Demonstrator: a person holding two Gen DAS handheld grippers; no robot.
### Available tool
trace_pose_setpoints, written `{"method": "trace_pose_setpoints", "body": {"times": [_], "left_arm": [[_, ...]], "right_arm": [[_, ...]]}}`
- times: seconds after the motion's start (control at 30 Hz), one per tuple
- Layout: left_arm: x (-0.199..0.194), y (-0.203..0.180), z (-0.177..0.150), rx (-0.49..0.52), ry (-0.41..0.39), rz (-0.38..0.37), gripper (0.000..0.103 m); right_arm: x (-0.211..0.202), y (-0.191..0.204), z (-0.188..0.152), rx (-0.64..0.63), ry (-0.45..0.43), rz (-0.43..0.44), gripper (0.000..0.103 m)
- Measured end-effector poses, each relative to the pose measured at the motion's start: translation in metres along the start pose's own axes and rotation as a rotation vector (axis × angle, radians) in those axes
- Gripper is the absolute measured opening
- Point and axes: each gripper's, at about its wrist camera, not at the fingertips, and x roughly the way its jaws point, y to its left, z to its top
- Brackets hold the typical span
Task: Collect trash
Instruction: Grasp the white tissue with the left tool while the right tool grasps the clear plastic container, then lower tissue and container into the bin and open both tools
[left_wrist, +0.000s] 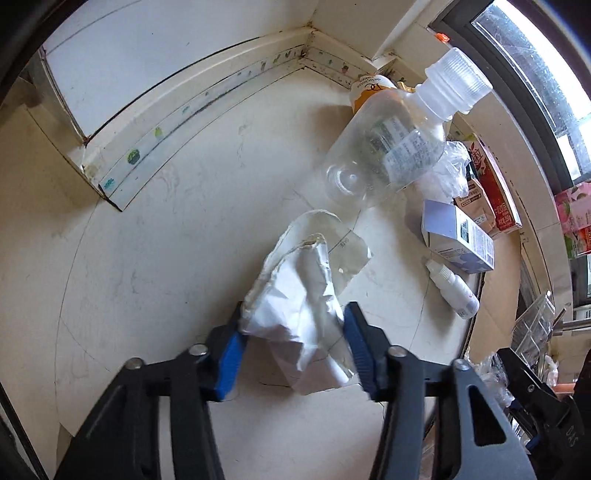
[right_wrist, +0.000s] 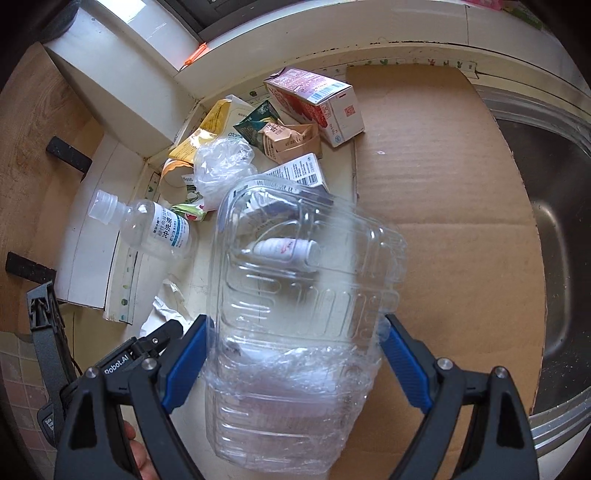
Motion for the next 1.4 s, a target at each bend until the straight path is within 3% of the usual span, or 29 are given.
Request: {"method": "trace_pose_setpoints", "body": {"times": [0.03, 0.17, 0.2, 0.57, 0.8, 1.03, 1.4], "left_arm": [[-0.002, -0.003, -0.001, 0.006, -0.010, 0.010, 0.040], [-0.014, -0.013, -0.008, 0.035, -0.055, 0.033, 0.035], [-0.017, -0.014, -0.010, 0.038, -0.062, 0.037, 0.019], [-0.077, -0.021, -0.052, 0.114, -0.142, 0.022, 0.021], [-0.115, -0.012, -0.087, 0.161, -0.178, 0.002, 0.021], [-0.151, 0.013, -0.148, 0.216, -0.184, -0.007, 0.021], [-0.175, 0.069, -0.256, 0.260, -0.159, 0.012, 0.021]], "right_arm": [[0.000, -0.001, 0.000, -0.001, 0.002, 0.004, 0.091], [-0.001, 0.001, 0.000, -0.012, 0.002, 0.019, 0.091], [-0.002, 0.002, -0.001, -0.017, 0.000, 0.021, 0.091], [-0.029, 0.009, -0.026, -0.080, -0.027, 0.049, 0.091], [-0.067, 0.013, -0.058, -0.103, -0.090, 0.063, 0.091], [-0.102, 0.020, -0.115, -0.125, -0.114, 0.071, 0.091], [-0.110, 0.028, -0.238, -0.200, -0.034, 0.052, 0.091]]}}
